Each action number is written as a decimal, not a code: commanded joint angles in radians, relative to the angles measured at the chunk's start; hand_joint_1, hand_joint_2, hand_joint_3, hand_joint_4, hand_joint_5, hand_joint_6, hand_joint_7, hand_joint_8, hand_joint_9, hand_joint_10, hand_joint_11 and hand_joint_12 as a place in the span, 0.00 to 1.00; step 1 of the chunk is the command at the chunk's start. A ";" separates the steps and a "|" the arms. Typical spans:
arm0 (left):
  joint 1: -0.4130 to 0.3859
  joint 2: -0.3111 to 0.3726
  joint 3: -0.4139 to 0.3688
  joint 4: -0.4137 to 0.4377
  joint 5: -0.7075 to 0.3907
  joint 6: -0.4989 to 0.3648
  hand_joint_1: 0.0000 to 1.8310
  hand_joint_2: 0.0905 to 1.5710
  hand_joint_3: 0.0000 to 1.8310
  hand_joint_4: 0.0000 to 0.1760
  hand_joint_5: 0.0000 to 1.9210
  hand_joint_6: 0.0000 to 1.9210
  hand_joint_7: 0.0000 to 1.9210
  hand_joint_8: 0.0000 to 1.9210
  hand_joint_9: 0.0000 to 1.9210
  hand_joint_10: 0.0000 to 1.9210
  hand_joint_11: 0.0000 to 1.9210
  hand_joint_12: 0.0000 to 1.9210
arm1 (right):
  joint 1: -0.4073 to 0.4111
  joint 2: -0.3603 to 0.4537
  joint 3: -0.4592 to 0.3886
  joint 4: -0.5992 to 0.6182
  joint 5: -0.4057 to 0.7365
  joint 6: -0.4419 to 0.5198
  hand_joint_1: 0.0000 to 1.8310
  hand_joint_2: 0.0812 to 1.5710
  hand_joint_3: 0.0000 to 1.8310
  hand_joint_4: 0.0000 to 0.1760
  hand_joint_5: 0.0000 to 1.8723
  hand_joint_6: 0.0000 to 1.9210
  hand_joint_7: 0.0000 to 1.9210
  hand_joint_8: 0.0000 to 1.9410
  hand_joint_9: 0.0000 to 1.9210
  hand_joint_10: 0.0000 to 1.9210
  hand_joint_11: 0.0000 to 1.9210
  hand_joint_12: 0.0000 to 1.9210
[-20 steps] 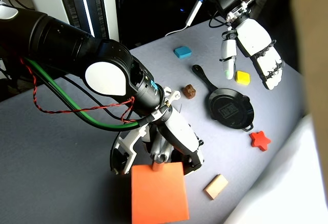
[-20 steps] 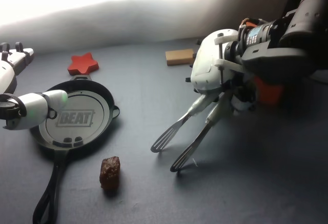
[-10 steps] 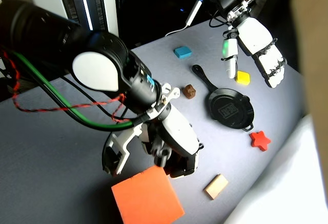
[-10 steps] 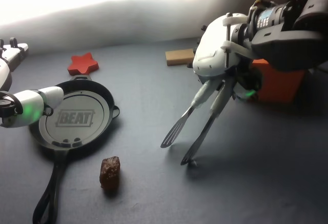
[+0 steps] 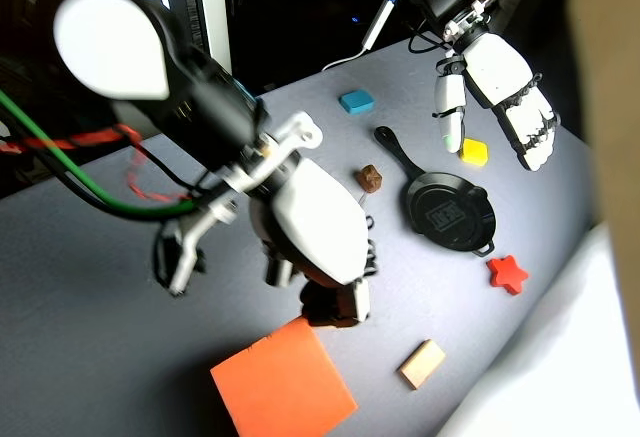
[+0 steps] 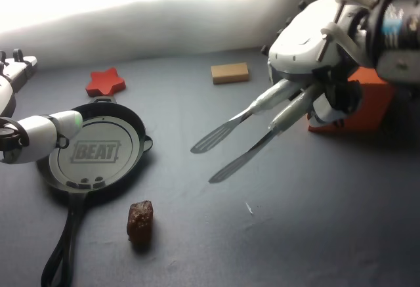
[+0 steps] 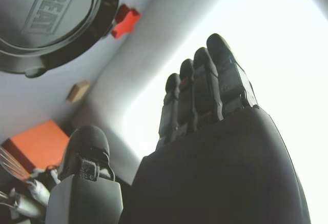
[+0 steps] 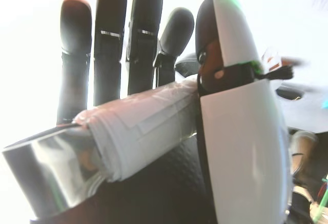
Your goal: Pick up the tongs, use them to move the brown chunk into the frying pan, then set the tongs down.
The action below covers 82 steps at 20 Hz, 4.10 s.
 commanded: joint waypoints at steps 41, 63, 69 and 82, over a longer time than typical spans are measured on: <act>0.018 0.031 0.020 0.055 -0.098 -0.021 0.06 0.78 0.00 0.05 0.05 0.00 0.06 0.00 0.06 0.00 0.00 0.24 | -0.124 -0.270 -0.046 -0.322 -0.277 0.696 0.61 0.74 0.00 0.00 0.45 0.62 0.61 0.01 0.48 0.32 0.31 0.75; 0.014 0.031 0.015 0.055 -0.098 -0.022 0.07 0.78 0.00 0.02 0.05 0.00 0.06 0.00 0.06 0.00 0.00 0.26 | -0.173 -0.297 0.012 -0.322 -0.267 0.699 0.61 0.75 0.00 0.00 0.44 0.63 0.60 0.01 0.46 0.31 0.28 0.77; 0.021 0.031 0.015 0.055 -0.098 -0.021 0.07 0.78 0.00 0.02 0.05 0.00 0.06 0.00 0.06 0.00 0.00 0.24 | -0.174 -0.297 0.013 -0.322 -0.265 0.689 0.61 0.75 0.00 0.00 0.44 0.64 0.61 0.01 0.47 0.32 0.30 0.76; 0.020 0.031 0.021 0.055 -0.098 -0.017 0.03 0.79 0.00 0.05 0.04 0.00 0.06 0.00 0.06 0.00 0.00 0.26 | -0.163 -0.292 0.013 -0.322 -0.261 0.675 0.66 0.71 0.00 0.11 0.50 0.59 0.51 0.49 0.52 0.35 0.32 0.80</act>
